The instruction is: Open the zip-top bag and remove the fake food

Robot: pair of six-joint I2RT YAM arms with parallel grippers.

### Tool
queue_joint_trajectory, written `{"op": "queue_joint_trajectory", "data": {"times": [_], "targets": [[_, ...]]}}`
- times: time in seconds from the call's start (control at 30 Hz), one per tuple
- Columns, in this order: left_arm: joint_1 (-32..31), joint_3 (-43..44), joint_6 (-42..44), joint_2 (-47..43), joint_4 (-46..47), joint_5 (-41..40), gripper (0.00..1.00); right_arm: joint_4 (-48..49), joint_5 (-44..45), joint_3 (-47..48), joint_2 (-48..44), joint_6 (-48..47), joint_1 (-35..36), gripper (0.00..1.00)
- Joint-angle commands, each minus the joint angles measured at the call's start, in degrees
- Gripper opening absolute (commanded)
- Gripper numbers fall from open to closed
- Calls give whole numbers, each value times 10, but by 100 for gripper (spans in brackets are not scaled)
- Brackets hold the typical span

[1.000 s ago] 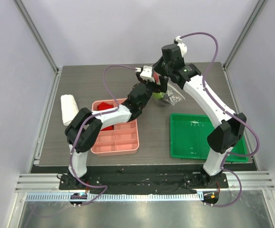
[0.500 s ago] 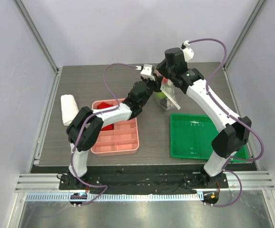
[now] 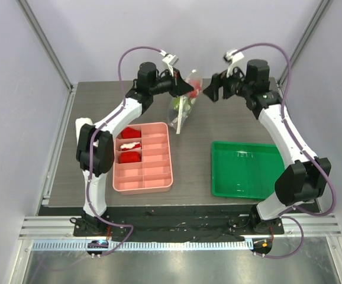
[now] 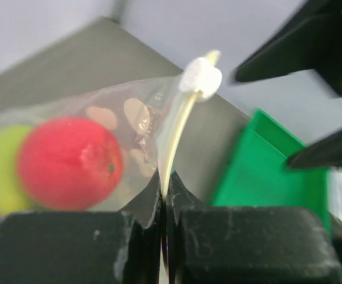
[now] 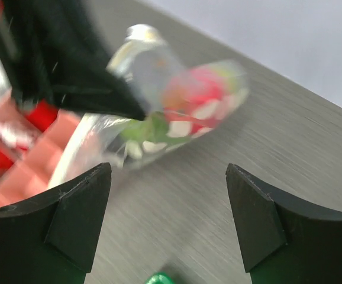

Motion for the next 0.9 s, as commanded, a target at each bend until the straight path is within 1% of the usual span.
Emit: {"op": "queue_joint_trajectory", "data": {"times": [0.0, 0.03, 0.07, 0.1, 0.13, 0.17, 0.2, 0.27, 0.33, 0.4, 0.43, 0.5, 0.53, 0.67, 0.7, 0.73, 0.77, 0.8, 0.83, 0.87], "targets": [[-3, 63, 26, 34, -107, 234, 0, 104, -175, -84, -25, -225, -5, 83], [-1, 86, 26, 42, -115, 245, 0, 134, -220, -112, -24, -229, -11, 82], [-1, 91, 23, 54, -115, 273, 0, 203, -237, -131, -26, -236, -19, 81], [-1, 97, 13, 58, -115, 286, 0, 238, -243, -149, -31, -235, -25, 82], [-1, 94, 3, 60, -102, 299, 0, 280, -232, -187, -33, -225, -29, 82], [-1, 88, -12, 61, -67, 315, 0, 332, -226, -200, -36, -211, -33, 83], [-1, 79, -27, 61, -52, 327, 0, 338, -226, -208, -36, -211, -44, 83], [-1, 72, -44, 61, -17, 341, 0, 319, -250, -204, -30, -212, -55, 82], [0, 73, -51, 67, -15, 346, 0, 298, -289, -187, -12, -207, -70, 79], [-1, 69, -64, 71, 5, 351, 0, 293, -307, -175, 1, -193, -74, 77], [-1, 67, -78, 71, 18, 353, 0, 278, -318, -168, 6, -192, -74, 77], [-1, 48, -105, 70, 72, 356, 0, 261, -358, -142, 22, -177, -73, 77], [0, 45, -120, 70, 82, 357, 0, 257, -366, -136, 27, -169, -69, 76], [-1, 44, -130, 71, 94, 354, 0, 248, -373, -121, 37, -154, -52, 75], [-1, 44, -132, 70, 95, 353, 0, 248, -372, -122, 37, -153, -47, 70], [-1, 43, -133, 69, 95, 352, 0, 259, -366, -124, 38, -146, -44, 63], [0, 38, -133, 65, 95, 350, 0, 263, -358, -125, 41, -137, -39, 51], [0, 31, -132, 61, 99, 346, 0, 263, -358, -118, 44, -124, -40, 31], [1, 23, -130, 46, 109, 332, 1, 263, -361, -114, 50, -118, -40, 19], [2, 0, -124, 36, 113, 318, 17, 263, -362, -111, 52, -110, -40, 4]]}}
